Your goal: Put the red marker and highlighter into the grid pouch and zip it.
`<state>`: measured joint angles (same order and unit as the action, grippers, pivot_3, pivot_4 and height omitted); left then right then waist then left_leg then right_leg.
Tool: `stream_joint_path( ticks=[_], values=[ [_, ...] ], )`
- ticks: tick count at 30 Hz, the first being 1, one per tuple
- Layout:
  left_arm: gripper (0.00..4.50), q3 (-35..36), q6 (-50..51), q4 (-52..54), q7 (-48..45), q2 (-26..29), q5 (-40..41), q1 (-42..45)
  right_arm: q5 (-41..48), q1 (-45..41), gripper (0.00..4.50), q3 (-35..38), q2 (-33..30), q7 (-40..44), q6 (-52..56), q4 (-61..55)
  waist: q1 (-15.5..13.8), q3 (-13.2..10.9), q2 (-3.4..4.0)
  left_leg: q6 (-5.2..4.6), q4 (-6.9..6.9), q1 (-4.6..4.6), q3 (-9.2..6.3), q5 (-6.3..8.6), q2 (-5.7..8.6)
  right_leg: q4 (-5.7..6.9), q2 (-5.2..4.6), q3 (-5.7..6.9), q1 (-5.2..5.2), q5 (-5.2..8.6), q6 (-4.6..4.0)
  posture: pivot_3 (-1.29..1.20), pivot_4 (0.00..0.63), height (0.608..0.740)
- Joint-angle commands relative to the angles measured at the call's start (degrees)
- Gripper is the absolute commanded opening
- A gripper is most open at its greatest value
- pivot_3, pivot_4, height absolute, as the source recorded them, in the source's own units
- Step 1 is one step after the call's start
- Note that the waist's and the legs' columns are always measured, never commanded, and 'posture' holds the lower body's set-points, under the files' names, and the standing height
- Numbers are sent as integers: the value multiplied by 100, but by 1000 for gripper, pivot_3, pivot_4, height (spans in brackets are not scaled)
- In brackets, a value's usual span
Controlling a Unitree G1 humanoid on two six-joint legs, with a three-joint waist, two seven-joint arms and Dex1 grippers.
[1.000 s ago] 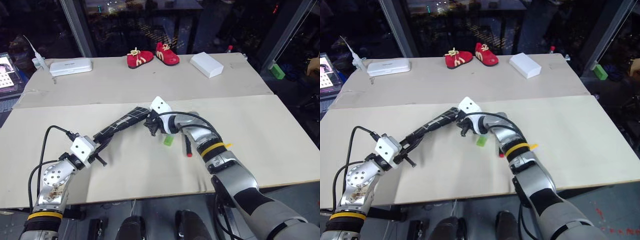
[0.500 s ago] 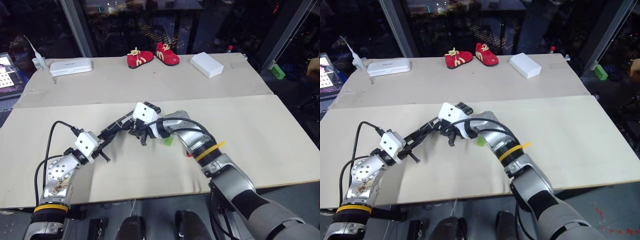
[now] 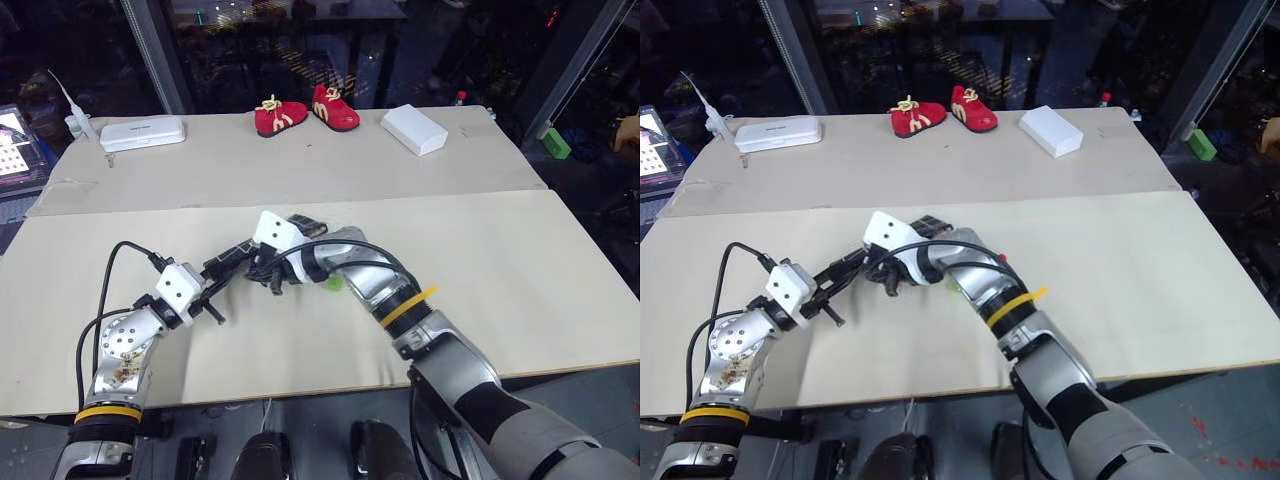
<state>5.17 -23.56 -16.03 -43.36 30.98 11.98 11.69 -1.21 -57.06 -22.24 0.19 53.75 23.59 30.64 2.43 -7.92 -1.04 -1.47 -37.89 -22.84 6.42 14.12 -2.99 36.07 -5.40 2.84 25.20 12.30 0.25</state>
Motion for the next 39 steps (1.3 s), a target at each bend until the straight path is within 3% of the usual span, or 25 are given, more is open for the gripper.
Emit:
stream_joint_path(
  ticks=[1, 3, 9, 14, 20, 23, 32, 39],
  values=[
    [0, 53, -58, 247, 37, 0, 9, -50, 196, 72, 2148, 153, -430, 368, 213, -679, -31, 0, 0, 0, 0, -2, -1, 0, 1, 0, -1, 1, 0, 0, 0, 0, 150, 740],
    [0, 61, -49, 294, 53, -13, 1, -78, 350, 210, 2874, 233, -671, 519, 608, -1039, -51, 1, -1, -1, -1, -3, -4, 1, 2, 0, -3, 3, -3, 0, 0, 0, 150, 740],
    [0, 87, -26, 467, 110, -65, 2, -206, 1311, 1344, 2874, 750, -2322, 1387, 1722, -3504, -157, 1, -2, -7, -1, -11, -12, 4, 3, -4, -4, 8, -4, 0, 0, 0, 150, 740],
    [0, 112, -11, 555, 172, -107, -3, -297, 1475, 1790, 2874, 1457, -2969, 611, 2518, -4243, -124, 0, -6, -6, -1, 8, -11, 4, 1, -14, 0, -1, -4, -1, -1, 0, 150, 740],
    [0, 109, 2, 616, 214, -164, 4, -380, 1103, 2148, 2874, 2263, -2946, -1152, 3546, -4250, -166, 1, -9, 0, -1, 24, -5, 0, 1, -9, 5, -5, -15, -1, -7, 0, 150, 740],
    [0, 77, -7, 635, 233, -207, -13, -403, 993, 2521, 2874, 2172, -2784, -1715, 3894, -4447, -171, 1, -10, -2, -1, 13, -3, 2, 1, -16, 5, -4, -12, 0, -6, 0, 150, 740],
    [0, 36, -13, 591, 252, -306, -22, -393, 1086, 3069, 2874, 1958, -2314, -2569, 4306, -4915, -163, 2, -11, -4, -2, 16, -8, 1, 4, -15, 6, -13, -14, -1, -4, 0, 150, 740],
    [0, 11, -17, 585, 244, -375, -29, -396, 1117, 3021, 2874, 1830, -2349, -2758, 4282, -4791, -164, 2, -11, -5, -2, 10, -7, 2, 4, -18, 7, -13, -11, 0, -3, 0, 150, 740]
  ],
)
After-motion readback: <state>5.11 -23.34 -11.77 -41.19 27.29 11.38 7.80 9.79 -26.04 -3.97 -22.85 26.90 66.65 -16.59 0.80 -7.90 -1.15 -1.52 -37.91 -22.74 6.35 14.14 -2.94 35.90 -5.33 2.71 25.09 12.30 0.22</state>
